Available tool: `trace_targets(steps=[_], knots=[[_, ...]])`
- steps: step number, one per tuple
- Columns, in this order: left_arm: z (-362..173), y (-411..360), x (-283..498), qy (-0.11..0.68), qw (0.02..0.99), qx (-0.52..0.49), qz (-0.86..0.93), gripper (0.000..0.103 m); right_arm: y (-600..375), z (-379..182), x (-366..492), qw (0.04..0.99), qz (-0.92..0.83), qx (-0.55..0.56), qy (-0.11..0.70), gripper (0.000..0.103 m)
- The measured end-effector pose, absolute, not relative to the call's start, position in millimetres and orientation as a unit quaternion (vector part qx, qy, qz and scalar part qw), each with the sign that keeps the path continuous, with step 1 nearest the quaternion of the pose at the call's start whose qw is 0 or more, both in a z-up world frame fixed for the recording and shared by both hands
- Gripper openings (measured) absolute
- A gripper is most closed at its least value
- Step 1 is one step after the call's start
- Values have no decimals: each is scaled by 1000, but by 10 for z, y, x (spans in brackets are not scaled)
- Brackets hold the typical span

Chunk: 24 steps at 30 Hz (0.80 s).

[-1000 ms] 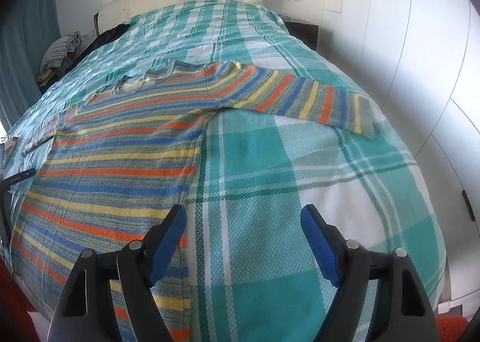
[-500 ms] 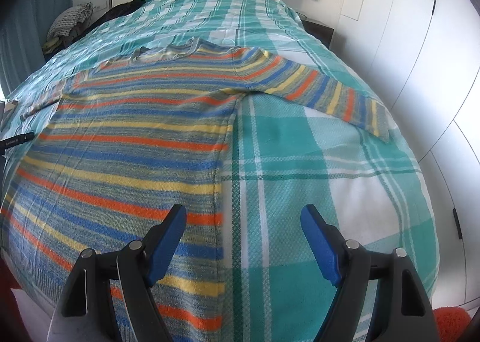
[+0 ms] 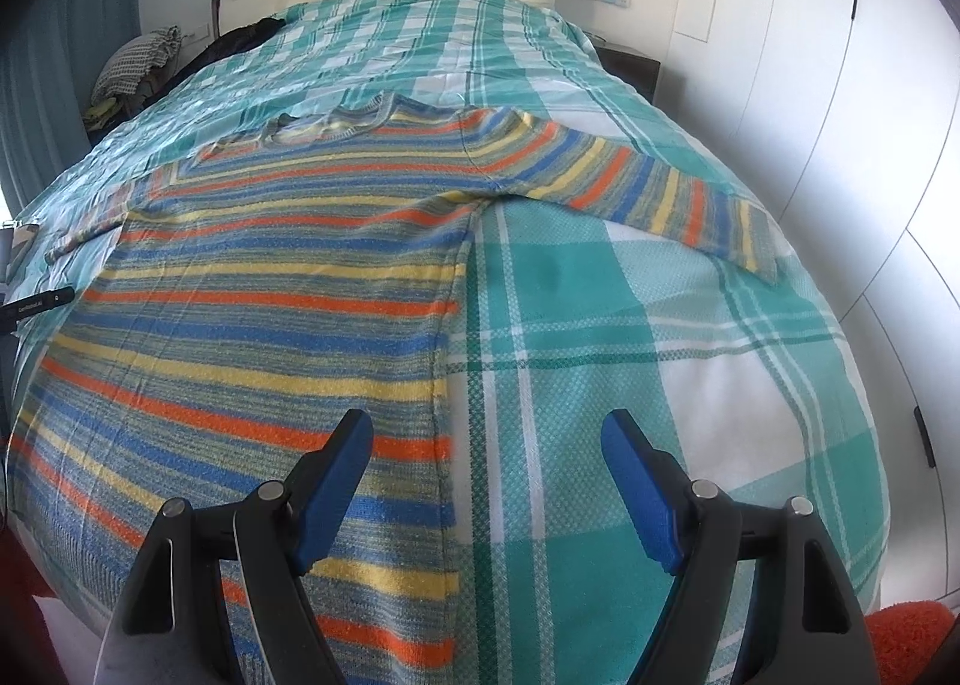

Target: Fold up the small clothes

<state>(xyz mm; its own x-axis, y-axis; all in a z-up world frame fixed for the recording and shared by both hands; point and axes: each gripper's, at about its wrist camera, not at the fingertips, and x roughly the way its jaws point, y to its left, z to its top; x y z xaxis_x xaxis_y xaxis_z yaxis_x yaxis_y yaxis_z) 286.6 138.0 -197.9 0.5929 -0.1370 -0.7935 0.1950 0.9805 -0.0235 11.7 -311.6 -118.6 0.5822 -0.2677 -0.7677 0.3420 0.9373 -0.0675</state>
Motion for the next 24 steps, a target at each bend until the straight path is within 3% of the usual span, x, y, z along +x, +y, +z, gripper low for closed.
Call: trace_targets(steps=[24], knots=[[-1981,1374,2865,441,892,33,-93,103,-3320,-1200,42,894,-172,98,402,78]])
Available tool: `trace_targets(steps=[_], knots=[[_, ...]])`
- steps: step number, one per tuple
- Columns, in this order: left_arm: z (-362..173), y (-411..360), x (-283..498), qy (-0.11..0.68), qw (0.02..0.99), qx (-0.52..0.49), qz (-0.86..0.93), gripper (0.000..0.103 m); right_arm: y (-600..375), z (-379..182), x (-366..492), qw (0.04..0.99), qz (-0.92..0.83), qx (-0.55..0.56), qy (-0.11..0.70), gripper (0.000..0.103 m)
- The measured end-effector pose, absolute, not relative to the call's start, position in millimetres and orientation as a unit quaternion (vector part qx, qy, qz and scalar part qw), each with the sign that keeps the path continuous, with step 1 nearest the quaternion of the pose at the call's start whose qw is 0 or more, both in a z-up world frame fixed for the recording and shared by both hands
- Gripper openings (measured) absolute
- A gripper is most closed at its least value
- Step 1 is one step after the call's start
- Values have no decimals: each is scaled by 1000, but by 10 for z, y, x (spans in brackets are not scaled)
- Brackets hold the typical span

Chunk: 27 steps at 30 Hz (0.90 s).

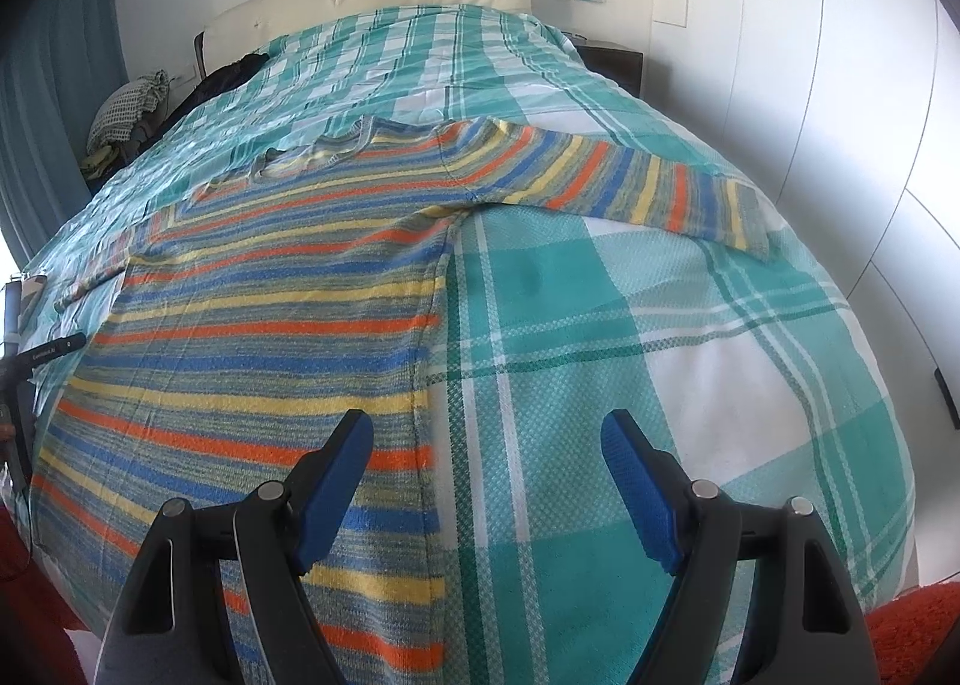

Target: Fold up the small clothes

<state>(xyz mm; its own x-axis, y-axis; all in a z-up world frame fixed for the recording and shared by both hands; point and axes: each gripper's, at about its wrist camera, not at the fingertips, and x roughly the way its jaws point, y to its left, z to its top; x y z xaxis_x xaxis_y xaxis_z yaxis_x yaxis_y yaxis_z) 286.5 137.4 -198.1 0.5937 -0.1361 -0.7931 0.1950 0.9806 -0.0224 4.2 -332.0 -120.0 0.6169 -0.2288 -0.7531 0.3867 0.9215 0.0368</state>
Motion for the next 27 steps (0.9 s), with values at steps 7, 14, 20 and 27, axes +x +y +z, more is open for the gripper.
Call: trace_targets(steps=[7,14,20,27], knots=[[-1980,1357,2866,441,892,37,-90,103,-3309,-1225,53,894,-169,97,404,78],[-1953,1357,2825,462,882,35,-87,103,-3325,-1264,75,892,-165,106,407,78],[-1687,1339,2529,472,877,20,-86,102,-3365,-1207,15,897,-161,122,393,78],[-1182,1196,1937,428,902,5,-48,102,-3447,-1132,-66,900,-165,150,374,78]])
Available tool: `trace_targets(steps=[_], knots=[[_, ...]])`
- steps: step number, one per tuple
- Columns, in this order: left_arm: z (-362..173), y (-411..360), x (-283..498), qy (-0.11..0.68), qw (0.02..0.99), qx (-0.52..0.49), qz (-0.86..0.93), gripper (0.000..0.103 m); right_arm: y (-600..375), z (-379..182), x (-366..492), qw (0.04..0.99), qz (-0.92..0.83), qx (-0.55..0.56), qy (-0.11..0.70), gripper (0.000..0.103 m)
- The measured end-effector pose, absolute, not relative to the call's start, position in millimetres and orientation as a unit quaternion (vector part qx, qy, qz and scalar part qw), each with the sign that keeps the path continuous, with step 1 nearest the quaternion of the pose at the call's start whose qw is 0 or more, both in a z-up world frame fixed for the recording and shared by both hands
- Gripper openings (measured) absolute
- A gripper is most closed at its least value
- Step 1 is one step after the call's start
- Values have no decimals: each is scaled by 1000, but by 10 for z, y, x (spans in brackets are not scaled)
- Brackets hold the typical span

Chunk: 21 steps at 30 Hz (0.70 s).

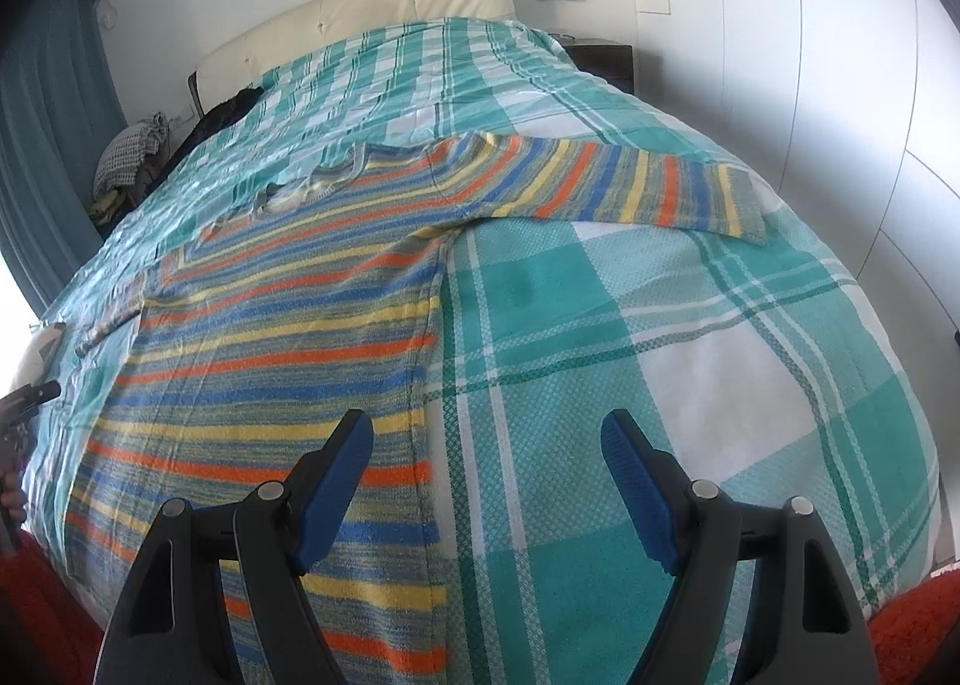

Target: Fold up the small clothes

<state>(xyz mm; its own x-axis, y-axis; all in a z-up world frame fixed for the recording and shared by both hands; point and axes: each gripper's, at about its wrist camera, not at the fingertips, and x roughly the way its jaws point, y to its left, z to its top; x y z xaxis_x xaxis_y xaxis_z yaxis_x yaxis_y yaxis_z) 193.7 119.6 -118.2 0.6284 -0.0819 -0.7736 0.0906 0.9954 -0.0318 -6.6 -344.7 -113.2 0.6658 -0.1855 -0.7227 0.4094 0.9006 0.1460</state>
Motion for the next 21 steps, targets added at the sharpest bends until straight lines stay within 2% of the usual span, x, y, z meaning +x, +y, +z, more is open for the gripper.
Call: trace_targets(steps=[6,21], knots=[[-1145,1051,1626,408,912,21,-30,102,-3427,-1069,-135,905,-161,149,365,79],[-1233,927,1431,399,914,66,-41,102,-3384,-1024,-217,908,-151,153,360,80]])
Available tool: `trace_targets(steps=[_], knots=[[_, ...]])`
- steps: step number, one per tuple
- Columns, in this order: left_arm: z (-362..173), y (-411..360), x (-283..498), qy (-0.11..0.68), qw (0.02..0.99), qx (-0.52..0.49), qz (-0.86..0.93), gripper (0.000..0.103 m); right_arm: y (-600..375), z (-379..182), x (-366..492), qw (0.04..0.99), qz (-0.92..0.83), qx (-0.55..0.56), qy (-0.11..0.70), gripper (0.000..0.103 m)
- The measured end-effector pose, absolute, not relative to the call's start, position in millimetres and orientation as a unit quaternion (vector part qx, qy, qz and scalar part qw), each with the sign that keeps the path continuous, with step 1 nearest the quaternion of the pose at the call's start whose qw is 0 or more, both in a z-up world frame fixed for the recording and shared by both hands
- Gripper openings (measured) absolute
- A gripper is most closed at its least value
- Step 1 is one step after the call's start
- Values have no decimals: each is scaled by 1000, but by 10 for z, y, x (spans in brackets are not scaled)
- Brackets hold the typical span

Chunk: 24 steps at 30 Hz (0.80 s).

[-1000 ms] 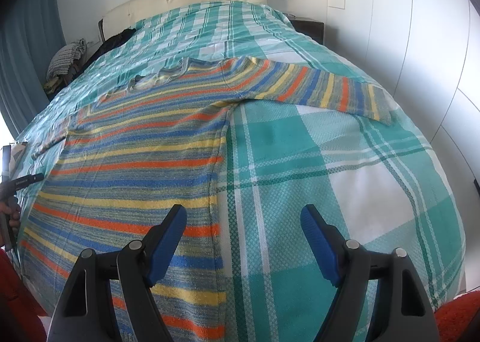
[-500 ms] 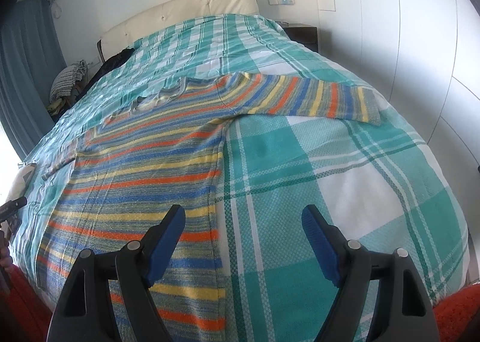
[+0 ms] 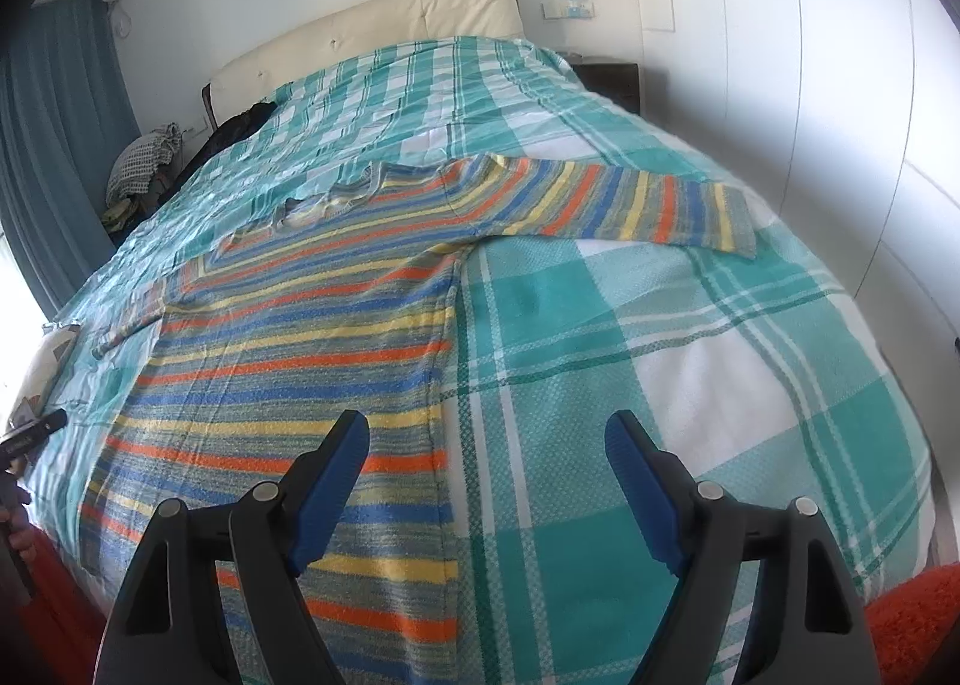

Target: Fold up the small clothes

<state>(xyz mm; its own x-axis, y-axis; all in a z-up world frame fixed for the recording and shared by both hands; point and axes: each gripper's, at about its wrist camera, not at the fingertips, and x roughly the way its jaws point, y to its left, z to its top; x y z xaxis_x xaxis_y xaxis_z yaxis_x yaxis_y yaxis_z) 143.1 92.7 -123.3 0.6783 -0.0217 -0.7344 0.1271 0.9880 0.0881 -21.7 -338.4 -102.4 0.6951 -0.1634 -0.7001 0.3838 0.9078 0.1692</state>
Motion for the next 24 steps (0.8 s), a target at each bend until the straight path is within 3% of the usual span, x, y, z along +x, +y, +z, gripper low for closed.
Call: trace_targets(steps=[8,14,24], knots=[[-1233,1093,1424,367,929,51,-19,102,-4641,-831,-67,877,-161,316,323,80],[-1314,1127,1462,379,924,23,-30,102,-5896,-1166,91,818,-202,434,319,80],[-1495,1032,1543,404,914,38,-23,102,-6340,-1647,592,786,-192,434,397,52]])
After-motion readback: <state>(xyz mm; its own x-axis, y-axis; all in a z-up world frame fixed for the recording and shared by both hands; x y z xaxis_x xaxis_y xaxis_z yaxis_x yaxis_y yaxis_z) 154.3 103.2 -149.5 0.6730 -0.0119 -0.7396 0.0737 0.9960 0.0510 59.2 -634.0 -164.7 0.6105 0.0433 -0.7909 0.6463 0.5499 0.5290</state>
